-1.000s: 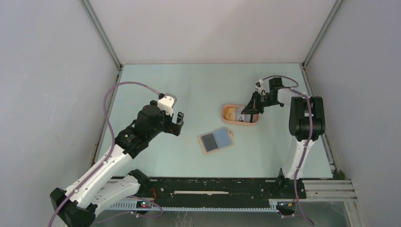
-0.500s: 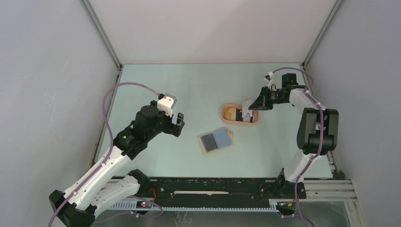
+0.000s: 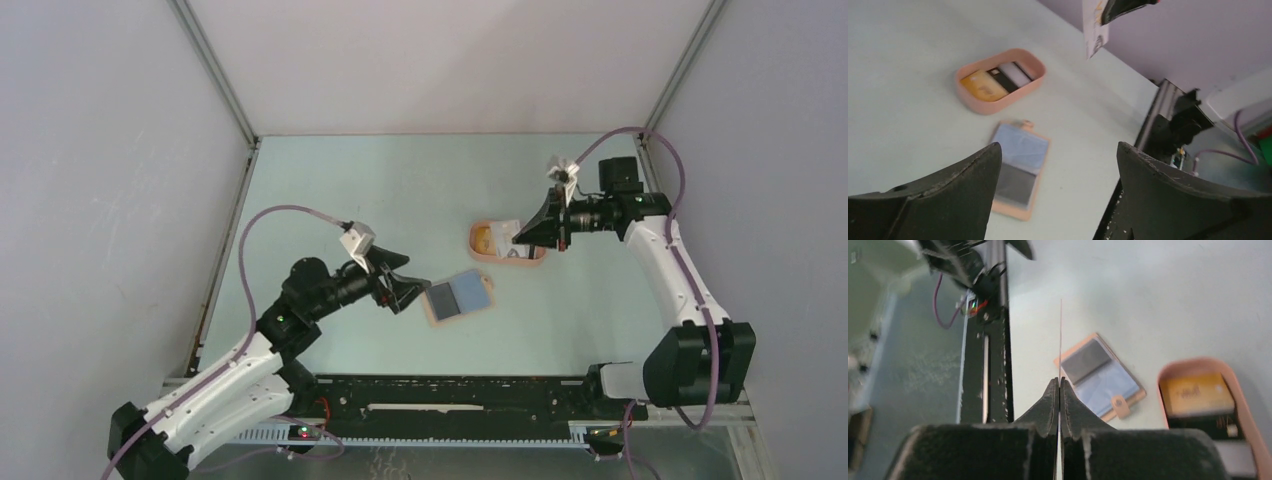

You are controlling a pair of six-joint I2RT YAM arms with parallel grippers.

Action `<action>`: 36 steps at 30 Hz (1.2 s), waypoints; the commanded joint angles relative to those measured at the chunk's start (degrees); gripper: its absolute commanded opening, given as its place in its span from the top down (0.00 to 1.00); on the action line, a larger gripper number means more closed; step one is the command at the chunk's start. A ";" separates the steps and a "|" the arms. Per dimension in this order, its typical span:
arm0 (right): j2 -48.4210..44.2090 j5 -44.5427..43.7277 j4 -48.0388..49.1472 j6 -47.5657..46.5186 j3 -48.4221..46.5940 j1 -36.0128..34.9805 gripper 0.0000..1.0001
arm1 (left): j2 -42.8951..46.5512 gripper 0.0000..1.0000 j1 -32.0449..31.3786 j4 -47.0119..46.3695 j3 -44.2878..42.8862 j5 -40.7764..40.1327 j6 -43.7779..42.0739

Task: Put the credit cards into the card holder
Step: Insert the credit card into the card holder.

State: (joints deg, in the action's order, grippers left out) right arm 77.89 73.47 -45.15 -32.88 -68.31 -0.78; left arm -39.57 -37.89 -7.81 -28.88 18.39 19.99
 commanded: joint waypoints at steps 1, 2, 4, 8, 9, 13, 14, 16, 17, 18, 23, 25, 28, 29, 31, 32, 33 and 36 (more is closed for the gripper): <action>-4.83 5.13 -16.85 -34.16 0.45 -7.16 1.00 | -0.62 0.11 -6.76 -19.04 4.35 3.62 -2.12; -5.50 4.62 -19.19 -39.34 0.55 -8.81 1.00 | -0.96 0.11 -8.37 -19.80 4.98 3.44 -5.12; -6.61 3.91 -23.08 -49.39 1.05 -11.58 1.00 | -1.56 0.12 -11.25 -21.42 6.24 3.67 -10.51; -8.05 3.14 -26.96 -59.89 1.85 -15.38 1.00 | -1.78 0.12 -15.59 -24.74 9.15 4.89 -19.40; -8.22 2.68 -28.18 -62.42 1.93 -16.04 1.00 | -1.86 0.12 -16.27 -25.39 9.64 4.96 -21.27; -9.93 1.59 -34.39 -78.37 4.25 -18.32 1.00 | -3.52 0.15 -17.98 -27.43 10.10 4.98 -25.46; -10.02 1.67 -35.57 -81.18 4.75 -18.60 1.00 | -4.43 0.16 -18.44 -27.74 9.81 5.06 -26.04; -9.90 2.66 -36.21 -82.01 4.84 -18.81 1.00 | -6.40 0.19 -19.71 -28.69 9.07 5.00 -27.40; -9.87 2.71 -36.26 -82.15 4.84 -18.96 1.00 | -7.88 0.20 -20.29 -29.02 8.54 4.92 -28.06; -9.79 2.69 -36.29 -82.16 4.81 -18.92 1.00 | -9.03 0.23 -20.78 -29.10 7.93 4.70 -28.73; -9.52 3.00 -34.70 -80.32 5.58 -18.99 1.00 | -14.46 0.37 -22.07 -30.49 5.01 3.32 -28.62; -9.27 3.13 -33.39 -77.85 5.90 -18.95 1.00 | -16.37 0.42 -22.54 -32.95 4.51 2.54 -27.95; -8.84 3.85 -32.06 -74.95 5.96 -19.06 1.00 | -19.00 0.46 -23.50 -35.67 3.83 0.79 -27.62; -8.69 3.95 -31.37 -73.86 5.97 -19.16 1.00 | -19.99 0.47 -23.77 -36.37 3.56 0.13 -27.56; -8.53 3.98 -30.11 -71.04 5.93 -19.47 1.00 | -21.76 0.48 -24.12 -37.85 3.22 -0.94 -27.41; -8.40 3.98 -29.53 -69.91 5.91 -19.67 1.00 | -22.58 0.49 -24.30 -38.61 3.00 -1.40 -27.23; -8.25 4.00 -29.12 -69.17 5.91 -19.76 1.00 | -23.34 0.50 -24.45 -39.26 2.77 -1.83 -27.12; -7.78 3.93 -28.09 -67.21 5.91 -20.17 1.00 | -25.27 0.53 -25.01 -40.39 1.88 -3.41 -27.19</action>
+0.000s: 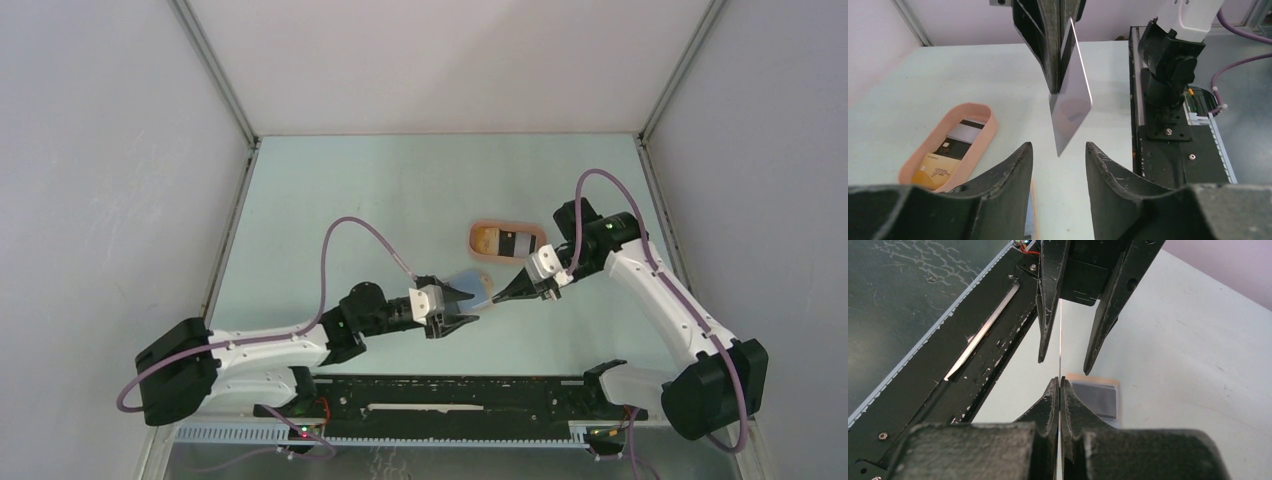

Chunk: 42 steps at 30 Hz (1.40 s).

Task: Put the credit cards into the card holder
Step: Insert the credit card into the card holder.

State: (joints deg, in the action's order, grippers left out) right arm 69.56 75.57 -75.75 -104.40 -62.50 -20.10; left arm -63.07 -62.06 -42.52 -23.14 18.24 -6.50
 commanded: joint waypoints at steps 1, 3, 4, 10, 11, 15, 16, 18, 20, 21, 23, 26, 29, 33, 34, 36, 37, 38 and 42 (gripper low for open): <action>0.76 1.68 2.76 4.78 0.11 -1.03 1.00 | -2.28 0.54 -0.94 -5.99 -4.12 -3.75 -0.70; 0.84 1.39 3.58 6.33 0.10 -1.13 1.00 | -3.04 0.56 -1.19 -6.60 -4.44 -4.57 -0.64; 0.88 1.29 4.31 7.43 0.11 -1.22 1.00 | -3.32 0.61 -1.29 -6.90 -4.53 -4.57 -0.66; 1.36 0.40 7.53 14.52 0.16 -1.71 1.00 | -3.86 1.00 -1.40 -6.92 -4.27 -6.18 0.21; 1.52 0.37 8.08 15.84 0.11 -1.77 0.96 | -3.76 1.00 -1.37 -6.83 -3.98 -6.59 0.35; 1.76 -0.60 10.41 22.34 0.10 -2.05 0.67 | -3.00 1.00 -1.19 -4.46 -3.59 -7.93 2.87; 1.68 -1.18 12.08 25.15 0.10 -2.05 0.59 | -2.82 1.00 -0.84 -3.56 -3.66 -7.59 4.13; 1.48 -2.53 15.79 32.02 0.06 -2.13 0.49 | -2.66 1.00 0.72 -1.90 -3.80 -6.00 8.38; 1.33 -4.25 20.12 40.10 0.04 -2.14 0.46 | -2.86 1.00 2.70 -0.35 -4.06 -3.73 13.33; 1.29 -4.94 22.19 43.79 0.08 -2.14 0.45 | -3.04 1.00 3.68 0.24 -4.11 -2.67 15.43; 1.55 -5.97 25.85 50.03 0.07 -2.14 0.44 | -3.30 1.00 5.10 0.72 -3.98 -0.40 18.90; 3.30 -5.49 26.59 55.03 -1.05 -2.43 0.47 | -3.67 1.00 6.03 1.56 -4.15 1.54 20.61; 6.23 -5.43 26.61 58.59 -2.64 -3.35 0.51 | -4.25 1.00 6.53 2.17 -4.66 3.22 21.65; 8.93 -5.98 28.29 63.85 -4.13 -4.48 0.57 | -5.31 1.00 7.42 2.18 -5.28 5.24 23.61; 9.47 -5.62 27.84 64.33 -4.79 -4.51 0.58 | -5.51 1.00 7.62 2.11 -5.26 5.49 24.02; 10.08 -5.00 26.70 64.41 -5.71 -4.43 0.60 | -5.84 1.00 8.14 1.69 -5.19 6.10 25.05; 10.21 -4.87 26.46 64.48 -5.86 -4.42 0.61 | -6.10 1.00 8.44 1.39 -5.17 6.35 25.72; 10.24 -4.75 26.36 64.57 -5.98 -4.35 0.62 | -6.37 1.00 8.79 0.83 -5.00 6.66 26.36; 10.31 -4.64 26.13 64.65 -5.97 -4.01 0.64 | -7.04 1.00 10.13 -1.21 -4.40 7.71 28.55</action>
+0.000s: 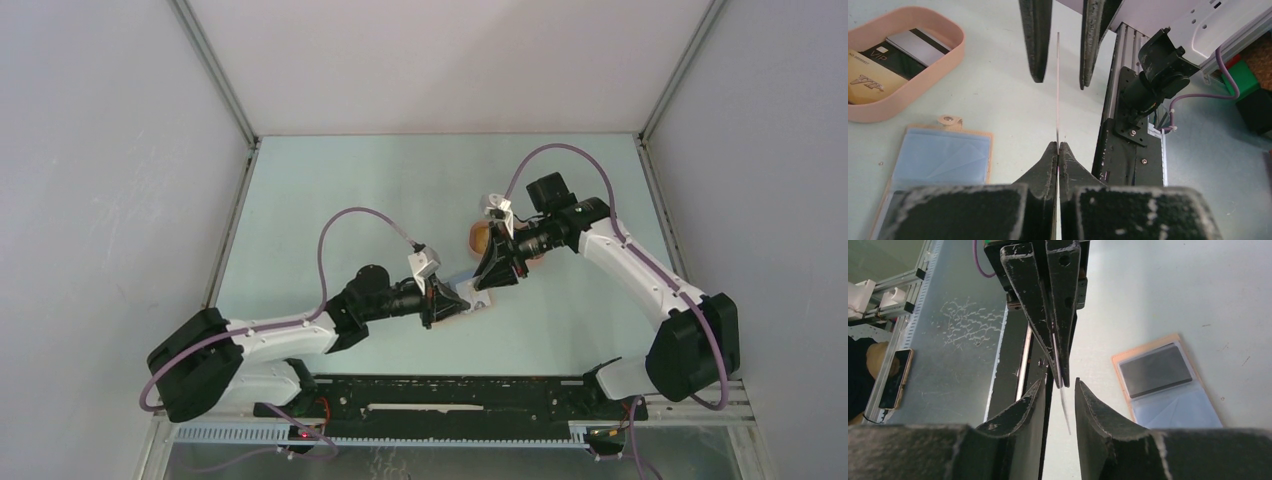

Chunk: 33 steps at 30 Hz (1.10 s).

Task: Put the credit cards into the card holder
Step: Insert the credit card into the card holder.

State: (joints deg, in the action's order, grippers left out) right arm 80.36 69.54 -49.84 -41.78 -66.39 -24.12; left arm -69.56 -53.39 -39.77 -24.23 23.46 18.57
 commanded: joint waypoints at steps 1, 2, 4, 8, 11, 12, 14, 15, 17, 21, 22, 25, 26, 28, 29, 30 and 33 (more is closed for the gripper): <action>-0.40 1.32 0.10 1.98 -2.07 0.03 0.65 | -0.63 1.00 1.63 -4.26 -3.22 2.56 4.00; -0.26 1.16 0.02 1.88 -2.10 0.04 0.66 | -0.69 1.00 1.81 -4.59 -2.99 2.62 4.35; 0.21 0.94 -0.24 1.83 -2.14 -0.05 0.69 | -0.78 1.00 2.10 -5.51 -2.65 2.65 4.88; 1.92 1.30 -2.08 1.34 -3.52 -0.14 0.89 | -0.74 1.00 2.40 -6.37 -1.99 2.47 5.58; 2.87 1.99 -2.27 2.21 -4.01 -0.16 1.00 | -0.78 0.99 2.76 -6.38 -1.66 2.25 6.00; 3.14 2.03 -2.15 2.61 -4.01 -0.15 1.00 | -0.84 0.97 2.98 -6.37 -1.43 2.23 6.26; 3.97 1.88 -1.46 3.87 -3.93 -0.07 1.00 | -0.48 0.87 3.83 -6.37 -0.61 2.03 6.79; 4.46 1.61 -0.96 4.80 -3.92 0.01 1.00 | 0.01 0.80 4.18 -6.37 0.01 1.73 6.96; 5.66 0.68 0.47 7.13 -3.88 0.32 1.00 | 2.51 0.65 4.79 -6.31 1.95 -0.74 6.93; 7.86 -3.48 7.93 16.48 -1.71 0.71 1.00 | 9.04 0.37 4.98 -3.40 6.45 -7.39 4.37; 8.41 -4.79 9.79 18.50 -1.12 0.80 1.00 | 10.68 0.32 4.97 -2.12 7.43 -9.78 3.54; 9.60 -8.47 17.05 27.11 1.72 1.27 1.00 | 14.63 0.20 5.29 1.91 10.20 -15.73 2.14; 9.79 -9.63 20.19 30.09 3.12 1.49 1.00 | 15.59 0.18 5.31 3.14 10.75 -17.42 2.21; 10.49 -12.07 25.63 34.93 5.76 1.84 1.00 | 16.55 0.17 5.57 5.27 11.49 -20.39 3.07; 11.01 -12.96 28.04 37.11 6.85 1.98 1.00 | 16.64 0.17 5.63 6.33 11.67 -21.85 3.99; 11.57 -13.84 30.85 39.15 8.01 2.05 1.00 | 16.42 0.18 5.70 6.64 11.85 -22.47 4.55; 13.70 -17.10 34.55 44.00 9.34 1.97 1.00 | 14.65 0.28 5.69 5.66 12.81 -24.09 6.90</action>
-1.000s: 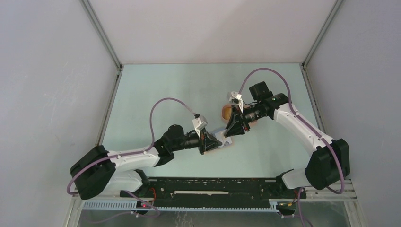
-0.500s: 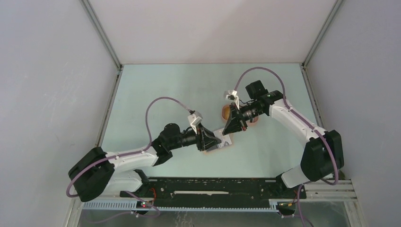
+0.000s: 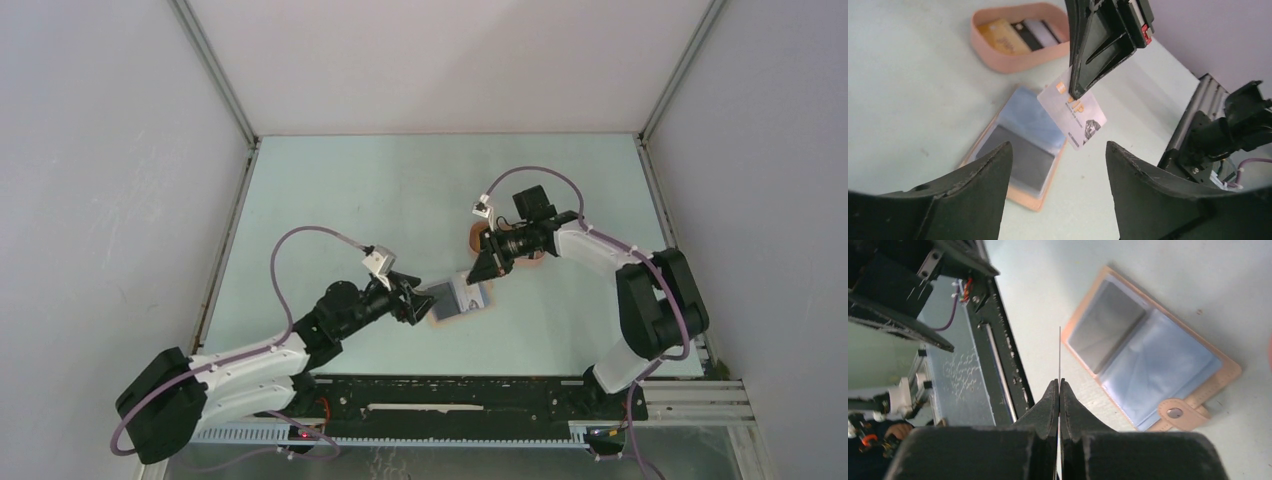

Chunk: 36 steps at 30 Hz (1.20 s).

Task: Put the credit cards into the card holder
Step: Insert the credit card into the card holder.

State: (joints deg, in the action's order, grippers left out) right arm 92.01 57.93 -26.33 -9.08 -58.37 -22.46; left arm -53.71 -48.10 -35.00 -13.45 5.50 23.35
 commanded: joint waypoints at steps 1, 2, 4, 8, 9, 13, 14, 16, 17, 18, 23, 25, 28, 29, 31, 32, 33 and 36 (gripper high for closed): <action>2.64 -6.26 12.18 12.44 1.71 0.31 1.00 | -1.82 0.30 0.42 0.90 2.30 -7.75 3.61; 3.13 -6.73 13.09 13.42 2.02 0.31 1.00 | -2.52 0.33 0.53 0.74 2.53 -8.90 4.62; 4.28 -7.35 14.36 14.80 2.48 0.46 1.00 | -3.92 0.37 0.53 -0.11 3.20 -10.31 6.46; 7.02 -8.09 16.59 17.94 2.49 1.65 1.00 | -7.55 0.39 0.55 -2.09 3.53 -11.29 9.93; 7.44 -8.03 17.02 18.42 2.52 2.04 1.00 | -8.75 0.40 0.57 -2.75 3.51 -11.18 10.55; 9.73 -7.11 17.79 19.32 2.52 3.00 1.00 | -13.50 0.46 0.57 -6.06 3.02 -9.96 12.14; 10.26 -6.82 17.69 19.24 2.36 3.11 1.00 | -14.75 0.46 0.58 -6.60 2.80 -9.78 12.61; 11.35 -6.13 17.39 19.30 2.05 3.06 1.00 | -16.98 0.48 0.58 -7.24 2.18 -9.17 13.05; 11.76 -5.71 17.32 19.28 1.89 2.93 1.00 | -17.87 0.48 0.61 -7.39 1.87 -8.91 13.26; 12.22 -5.26 17.28 19.32 1.78 2.86 1.00 | -18.73 0.49 0.71 -7.44 1.59 -8.65 13.43; 13.45 -3.50 17.30 19.70 1.44 2.42 1.00 | -21.61 0.49 0.79 -6.94 1.06 -8.46 14.77; 13.51 -2.99 17.28 19.71 1.46 2.50 1.00 | -22.43 0.48 0.82 -6.16 0.82 -8.57 15.40; 13.71 -2.39 17.36 19.88 1.43 2.68 1.00 | -23.91 0.48 0.86 -5.52 0.44 -8.37 16.20; 13.76 -2.26 17.36 19.97 1.44 2.88 1.00 | -24.30 0.48 0.86 -5.40 0.30 -8.20 16.42; 13.34 -1.76 17.52 20.27 1.42 3.45 1.00 | -24.75 0.48 0.83 -4.83 -0.05 -8.17 16.69; 12.92 -1.58 17.54 20.34 1.43 3.88 1.00 | -24.91 0.48 0.81 -4.51 -0.12 -8.28 16.83; 12.59 -1.33 17.54 20.38 1.42 4.19 1.00 | -24.94 0.48 0.81 -4.32 -0.14 -8.43 16.94; 12.32 -0.69 17.51 20.56 1.45 4.82 1.00 | -25.20 0.48 0.87 -4.13 -0.32 -8.44 17.08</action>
State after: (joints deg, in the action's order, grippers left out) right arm 105.47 55.11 -10.31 10.24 -55.66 -18.65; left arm -78.02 -47.59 -39.44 -11.27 -2.76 39.27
